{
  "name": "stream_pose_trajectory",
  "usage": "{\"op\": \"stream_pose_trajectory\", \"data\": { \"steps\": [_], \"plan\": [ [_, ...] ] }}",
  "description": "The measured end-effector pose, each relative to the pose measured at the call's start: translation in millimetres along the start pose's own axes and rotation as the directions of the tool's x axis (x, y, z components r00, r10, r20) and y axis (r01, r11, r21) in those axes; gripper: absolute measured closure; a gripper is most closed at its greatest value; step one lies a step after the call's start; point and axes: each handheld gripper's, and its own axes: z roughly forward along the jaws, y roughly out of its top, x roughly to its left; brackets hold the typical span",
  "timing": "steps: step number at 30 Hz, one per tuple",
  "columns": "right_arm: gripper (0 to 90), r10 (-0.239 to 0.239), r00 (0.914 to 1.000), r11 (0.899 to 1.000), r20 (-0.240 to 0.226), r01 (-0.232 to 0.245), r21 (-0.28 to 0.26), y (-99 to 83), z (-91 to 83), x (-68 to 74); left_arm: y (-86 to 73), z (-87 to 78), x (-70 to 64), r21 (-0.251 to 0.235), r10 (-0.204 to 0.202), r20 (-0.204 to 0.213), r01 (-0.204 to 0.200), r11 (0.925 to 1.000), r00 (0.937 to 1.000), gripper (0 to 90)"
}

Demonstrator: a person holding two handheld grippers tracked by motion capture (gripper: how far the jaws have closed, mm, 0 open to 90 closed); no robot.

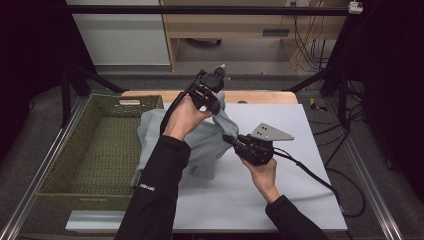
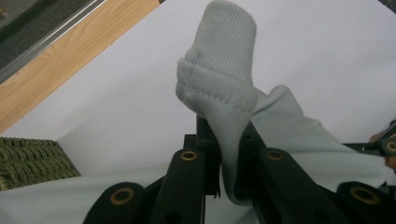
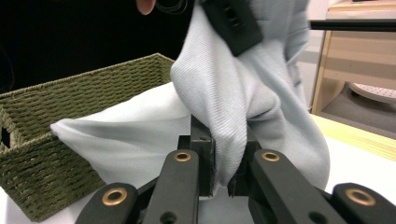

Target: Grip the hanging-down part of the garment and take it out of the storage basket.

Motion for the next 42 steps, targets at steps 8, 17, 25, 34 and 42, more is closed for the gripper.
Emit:
{"op": "stream_pose_trajectory", "data": {
  "steps": [8, 17, 25, 34, 42],
  "plan": [
    [84.1, -0.010, 0.9997, 1.000, 0.024, 0.009, 0.009, 1.4, -14.6, -7.4, 2.0, -1.1, -7.6, 0.003, 0.012, -0.004, -0.012, 0.9999, 0.9999, 83.5],
    [84.1, -0.012, 0.9984, 1.000, 0.054, 0.011, 0.023, 5.1, -27.4, -15.0, 4.3, -1.3, -12.9, 0.014, 0.040, 0.000, -0.040, 0.9991, 0.9992, 83.5],
    [84.1, -0.026, 0.9954, 0.999, 0.092, 0.023, 0.034, 7.8, -37.1, -23.9, 6.6, 0.6, -17.7, 0.007, 0.045, 0.014, -0.045, 0.9990, 0.9989, 83.4],
    [84.1, -0.039, 0.9902, 0.999, 0.134, 0.035, 0.032, 11.6, -42.4, -27.9, 9.5, 1.7, -22.2, 0.002, 0.055, 0.021, -0.055, 0.9985, 0.9982, 83.4],
    [84.0, -0.064, 0.9753, 0.998, 0.211, 0.058, 0.038, 16.1, -45.6, -36.3, 11.8, 4.0, -26.2, -0.011, 0.051, 0.030, -0.051, 0.9987, 0.9982, 83.4]
  ]
}}
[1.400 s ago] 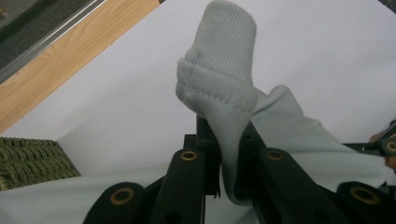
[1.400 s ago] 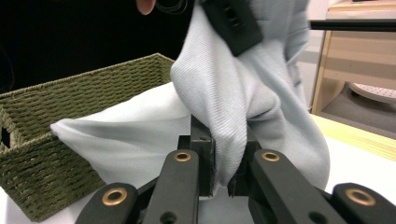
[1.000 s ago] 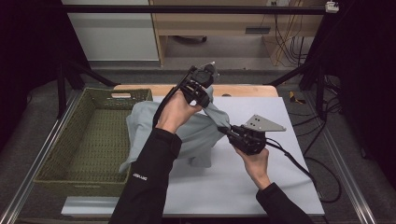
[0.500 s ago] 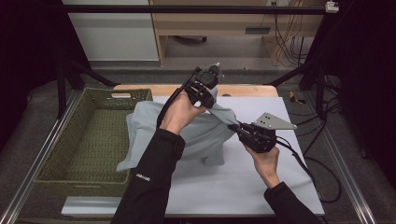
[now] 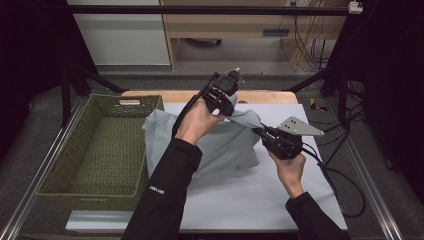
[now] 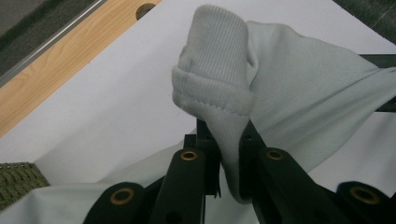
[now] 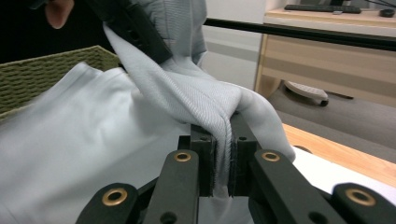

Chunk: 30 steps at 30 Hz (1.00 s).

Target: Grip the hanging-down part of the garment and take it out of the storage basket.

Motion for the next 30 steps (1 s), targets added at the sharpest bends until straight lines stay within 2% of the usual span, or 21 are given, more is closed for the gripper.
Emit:
{"op": "stream_pose_trajectory", "data": {
  "steps": [3, 5, 8, 10, 13, 14, 17, 19, 23, 24, 25, 26, 27, 29, 30],
  "plan": [
    [84.0, 0.003, 1.0000, 1.000, 0.009, -0.003, 0.005, 0.8, -0.7, -1.2, 0.6, 0.9, -1.4, -0.002, -0.001, -0.002, 0.001, 1.0000, 1.0000, 83.4],
    [83.9, -0.019, 0.9991, 1.000, 0.038, 0.019, -0.002, -0.8, 1.2, -1.5, 0.8, 1.3, -1.6, 0.004, 0.010, -0.008, -0.010, 0.9999, 0.9999, 83.4],
    [83.1, 0.012, 0.9999, 1.000, 0.002, -0.012, -0.002, -6.2, 3.1, 0.4, -0.4, 2.8, -0.8, 0.014, 0.010, -0.012, -0.009, 0.9999, 0.9999, 83.3],
    [82.1, 0.016, 0.9990, 1.000, -0.041, -0.016, 0.016, -14.0, 6.1, 3.5, -1.1, 3.5, -0.3, 0.017, 0.011, -0.016, -0.011, 0.9998, 0.9998, 83.3],
    [80.4, 0.022, 0.9965, 0.999, -0.080, -0.019, 0.038, -29.4, 11.0, 10.9, -5.4, 7.2, 2.8, 0.041, 0.025, -0.024, -0.024, 0.9989, 0.9994, 83.3],
    [79.5, 0.025, 0.9947, 0.999, -0.099, -0.021, 0.042, -34.2, 13.0, 12.5, -6.7, 8.9, 3.2, 0.037, 0.015, -0.030, -0.013, 0.9992, 0.9994, 83.3],
    [73.8, 0.030, 0.9929, 0.998, -0.116, -0.023, 0.059, -45.0, 18.6, 17.6, -10.8, 12.1, 7.7, 0.056, 0.020, -0.047, -0.017, 0.9983, 0.9987, 83.4],
    [69.8, 0.028, 0.9923, 0.998, -0.121, -0.021, 0.060, -50.5, 23.6, 21.0, -14.9, 14.8, 11.3, 0.050, 0.002, -0.050, 0.000, 0.9987, 0.9988, 83.3],
    [52.3, 0.020, 0.9864, 0.998, -0.163, -0.010, 0.060, -56.8, 30.0, 26.0, -23.5, 19.3, 18.6, 0.059, 0.005, -0.054, -0.002, 0.9983, 0.9985, 83.3],
    [43.8, 0.017, 0.9843, 0.999, -0.176, -0.009, 0.048, -57.5, 30.0, 27.2, -25.4, 20.6, 20.4, 0.050, -0.004, -0.051, 0.007, 0.9987, 0.9987, 83.3],
    [32.1, 0.009, 0.9850, 0.999, -0.172, -0.003, 0.036, -57.6, 28.2, 28.5, -25.4, 20.6, 20.4, 0.050, -0.004, -0.051, 0.007, 0.9987, 0.9987, 83.3],
    [22.3, 0.005, 0.9856, 1.000, -0.169, -0.002, 0.021, -57.3, 25.9, 29.4, -29.1, 23.3, 23.1, 0.028, -0.024, -0.047, 0.025, 0.9993, 0.9986, 83.3],
    [15.8, 0.003, 0.9872, 1.000, -0.160, -0.001, 0.013, -56.3, 23.2, 29.5, -30.5, 24.8, 24.4, 0.025, -0.018, -0.046, 0.019, 0.9995, 0.9988, 83.2],
    [10.0, 0.010, 0.9873, 1.000, -0.158, -0.012, -0.009, -53.3, 16.4, 26.3, -32.8, 28.0, 26.1, 0.028, -0.016, -0.038, 0.017, 0.9995, 0.9992, 83.2],
    [7.4, 0.027, 0.9874, 0.999, -0.156, -0.031, -0.025, -51.6, 12.1, 24.2, -34.2, 30.5, 25.4, 0.013, -0.028, -0.032, 0.029, 0.9995, 0.9991, 83.2]
  ]
}}
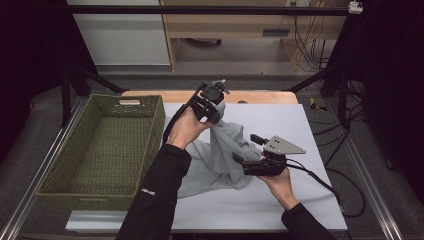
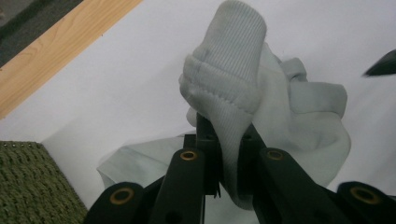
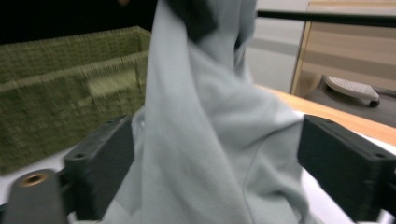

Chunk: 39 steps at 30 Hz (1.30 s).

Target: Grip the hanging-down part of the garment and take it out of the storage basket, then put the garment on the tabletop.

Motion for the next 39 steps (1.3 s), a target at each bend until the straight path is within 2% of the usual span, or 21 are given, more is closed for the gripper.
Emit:
{"op": "stream_pose_trajectory", "data": {
  "steps": [2, 3, 7, 10, 12, 13, 15, 16, 17, 21, 23, 26, 29, 30, 32, 33, 34, 36, 37, 38, 39],
  "plan": [
    [5.7, 0.019, 0.9998, 0.999, 0.010, -0.019, -0.037, 2.4, -9.2, -4.4, -2.6, 2.9, 0.3, 0.013, 0.022, 0.012, -0.022, 0.9997, 0.9997, 83.2],
    [4.8, 0.014, 0.9995, 0.999, 0.027, -0.013, -0.039, 3.5, -13.4, -7.7, -4.0, 5.3, -0.6, 0.012, 0.014, 0.019, -0.014, 0.9998, 0.9997, 83.1],
    [3.7, 0.042, 0.9972, 0.997, 0.062, -0.038, -0.071, 1.5, -27.0, -19.6, -8.1, 10.7, -2.6, 0.013, 0.022, 0.021, -0.023, 0.9997, 0.9995, 83.0],
    [3.4, 0.058, 0.9951, 0.996, 0.080, -0.052, -0.067, -4.0, -34.3, -26.8, -12.0, 15.5, -4.6, 0.006, 0.034, 0.028, -0.034, 0.9994, 0.9990, 82.8],
    [3.3, 0.042, 0.9953, 0.997, 0.087, -0.037, -0.065, -6.1, -36.4, -30.2, -13.0, 17.1, -6.0, 0.001, 0.039, 0.030, -0.039, 0.9992, 0.9988, 82.8],
    [3.3, 0.056, 0.9943, 0.997, 0.091, -0.050, -0.064, -7.7, -38.6, -31.2, -13.8, 18.4, -7.5, -0.005, 0.046, 0.022, -0.046, 0.9989, 0.9987, 82.8],
    [2.9, 0.060, 0.9942, 0.997, 0.090, -0.055, -0.058, -11.6, -43.1, -35.8, -16.9, 21.1, -10.7, -0.025, 0.053, 0.040, -0.052, 0.9983, 0.9978, 82.7],
    [2.9, 0.038, 0.9952, 0.998, 0.090, -0.033, -0.056, -13.3, -44.6, -38.0, -16.9, 21.1, -10.7, -0.025, 0.053, 0.040, -0.052, 0.9983, 0.9978, 82.6],
    [2.8, 0.062, 0.9941, 0.997, 0.089, -0.057, -0.050, -13.7, -46.3, -37.4, -20.5, 22.3, -12.8, -0.042, 0.061, 0.054, -0.059, 0.9974, 0.9967, 82.4],
    [2.4, 0.065, 0.9942, 0.997, 0.085, -0.062, -0.044, -19.9, -52.0, -40.2, -32.0, 26.5, -15.0, -0.070, 0.060, 0.084, -0.054, 0.9961, 0.9946, 81.6],
    [2.4, 0.071, 0.9935, 0.997, 0.089, -0.067, -0.047, -23.2, -54.7, -40.8, -34.8, 28.1, -15.0, -0.071, 0.061, 0.088, -0.054, 0.9960, 0.9943, 81.3],
    [2.2, 0.081, 0.9925, 0.996, 0.091, -0.078, -0.042, -27.6, -59.1, -42.6, -43.0, 39.8, -16.8, -0.063, 0.061, 0.116, -0.054, 0.9966, 0.9913, 79.9],
    [2.2, 0.080, 0.9917, 0.996, 0.101, -0.076, -0.038, -29.7, -61.6, -44.6, -44.8, 47.2, -18.2, -0.050, 0.063, 0.121, -0.057, 0.9971, 0.9906, 77.4],
    [2.1, 0.081, 0.9915, 0.996, 0.102, -0.077, -0.037, -30.3, -62.9, -45.7, -45.4, 50.4, -18.6, -0.044, 0.065, 0.128, -0.060, 0.9972, 0.9896, 75.8],
    [1.9, 0.088, 0.9905, 0.995, 0.106, -0.084, -0.047, -32.4, -65.8, -48.0, -45.3, 55.0, -19.7, -0.036, 0.076, 0.127, -0.072, 0.9968, 0.9891, 63.3],
    [1.9, 0.084, 0.9901, 0.996, 0.112, -0.080, -0.045, -32.8, -66.3, -48.3, -44.7, 55.9, -20.2, -0.037, 0.084, 0.125, -0.080, 0.9961, 0.9886, 54.1],
    [1.7, 0.086, 0.9901, 0.996, 0.111, -0.082, -0.042, -33.2, -67.3, -48.2, -43.4, 55.3, -22.6, -0.064, 0.082, 0.119, -0.075, 0.9952, 0.9895, 47.3],
    [1.5, 0.076, 0.9909, 0.997, 0.111, -0.072, -0.042, -34.3, -68.2, -49.2, -42.4, 54.0, -23.6, -0.080, 0.080, 0.124, -0.070, 0.9943, 0.9891, 35.4],
    [1.4, 0.090, 0.9895, 0.996, 0.113, -0.086, -0.040, -34.2, -68.5, -48.2, -41.2, 48.6, -24.1, -0.120, 0.077, 0.133, -0.061, 0.9909, 0.9882, 32.1],
    [1.4, 0.086, 0.9897, 0.996, 0.114, -0.081, -0.041, -34.4, -68.7, -48.2, -41.2, 48.6, -24.1, -0.120, 0.077, 0.133, -0.061, 0.9909, 0.9882, 28.1],
    [1.3, 0.085, 0.9903, 0.996, 0.110, -0.081, -0.042, -34.5, -68.8, -48.0, -42.1, 41.9, -27.2, -0.180, 0.077, 0.098, -0.058, 0.9819, 0.9922, 22.5]
  ]
}}
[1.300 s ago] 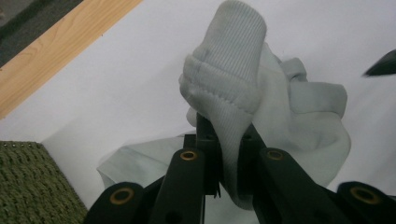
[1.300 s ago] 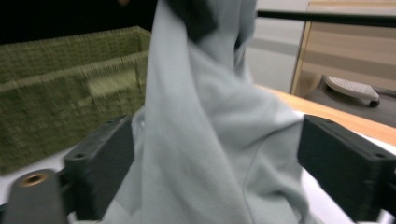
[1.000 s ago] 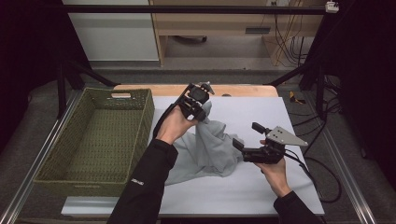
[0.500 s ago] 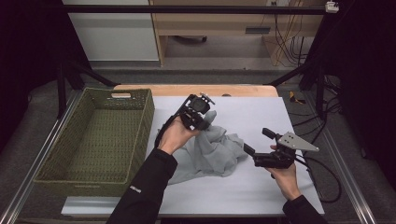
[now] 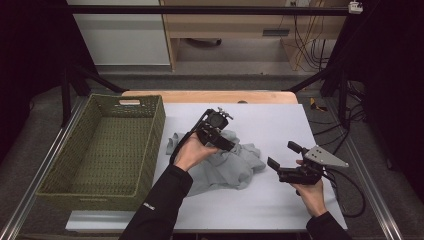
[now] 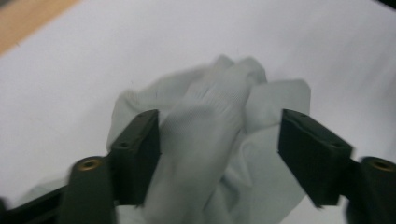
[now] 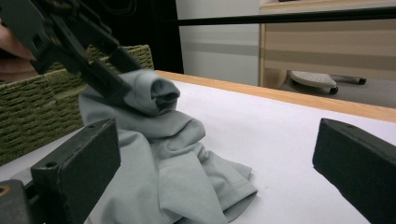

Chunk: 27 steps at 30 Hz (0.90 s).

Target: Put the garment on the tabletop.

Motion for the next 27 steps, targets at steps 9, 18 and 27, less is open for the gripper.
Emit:
{"op": "stream_pose_trajectory", "data": {
  "steps": [9, 18, 27],
  "plan": [
    [0.8, 0.009, 1.0000, 1.000, -0.003, -0.009, 0.004, -1.0, -0.5, 1.0, -6.1, -21.6, -1.8, -0.113, -0.029, -0.004, 0.028, 0.9932, 0.9996, 7.6],
    [0.5, 0.011, 0.9999, 1.000, 0.003, -0.011, -0.008, 0.0, -2.1, -0.3, -39.3, -40.3, -0.4, -0.341, -0.027, 0.044, 0.041, 0.9391, 0.9986, 7.5],
    [0.4, 0.005, 0.9999, 1.000, 0.012, -0.005, -0.009, -0.8, -2.5, 0.5, -81.6, -48.1, -1.1, -0.503, -0.052, 0.026, 0.058, 0.8620, 0.9983, 7.1]
  ]
}}
